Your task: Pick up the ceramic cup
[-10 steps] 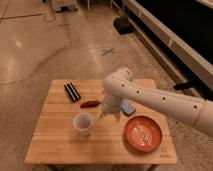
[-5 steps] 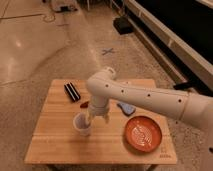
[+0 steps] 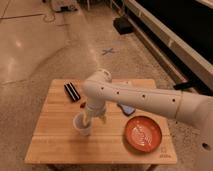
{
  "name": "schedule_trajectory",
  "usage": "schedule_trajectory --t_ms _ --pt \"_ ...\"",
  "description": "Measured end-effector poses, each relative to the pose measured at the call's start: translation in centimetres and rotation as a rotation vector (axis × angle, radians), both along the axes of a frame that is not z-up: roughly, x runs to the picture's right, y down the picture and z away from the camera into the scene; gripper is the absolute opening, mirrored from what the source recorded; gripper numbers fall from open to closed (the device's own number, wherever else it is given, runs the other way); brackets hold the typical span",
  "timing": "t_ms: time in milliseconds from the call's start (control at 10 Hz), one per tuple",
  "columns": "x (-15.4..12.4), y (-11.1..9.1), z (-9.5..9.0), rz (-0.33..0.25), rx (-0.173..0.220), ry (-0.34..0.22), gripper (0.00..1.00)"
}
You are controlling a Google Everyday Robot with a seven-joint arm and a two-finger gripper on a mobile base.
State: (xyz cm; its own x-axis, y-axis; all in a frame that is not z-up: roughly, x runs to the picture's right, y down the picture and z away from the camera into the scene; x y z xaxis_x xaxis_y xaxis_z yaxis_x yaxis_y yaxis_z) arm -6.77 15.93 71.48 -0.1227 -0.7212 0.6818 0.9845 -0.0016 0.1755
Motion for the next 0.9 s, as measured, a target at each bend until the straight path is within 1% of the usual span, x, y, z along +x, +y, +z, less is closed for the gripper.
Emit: schedule_trajectory --t_ms 100,200,300,500,700,900 --pt "0.1 -0.1 0.0 0.003 0.001 0.002 0.49" --pt "0.6 -0.2 -0.1 0.005 0.002 0.006 0.37" --pt "0.6 -0.1 0.0 0.002 0.002 0.006 0.32" --pt "0.2 -0.1 0.3 0.002 0.001 0.002 0.31" --pt "0.1 -0.5 -0.2 0.005 0.003 0.003 0.3" --pt "1.2 -1.8 -1.7 0.005 -0.001 -0.013 0.11"
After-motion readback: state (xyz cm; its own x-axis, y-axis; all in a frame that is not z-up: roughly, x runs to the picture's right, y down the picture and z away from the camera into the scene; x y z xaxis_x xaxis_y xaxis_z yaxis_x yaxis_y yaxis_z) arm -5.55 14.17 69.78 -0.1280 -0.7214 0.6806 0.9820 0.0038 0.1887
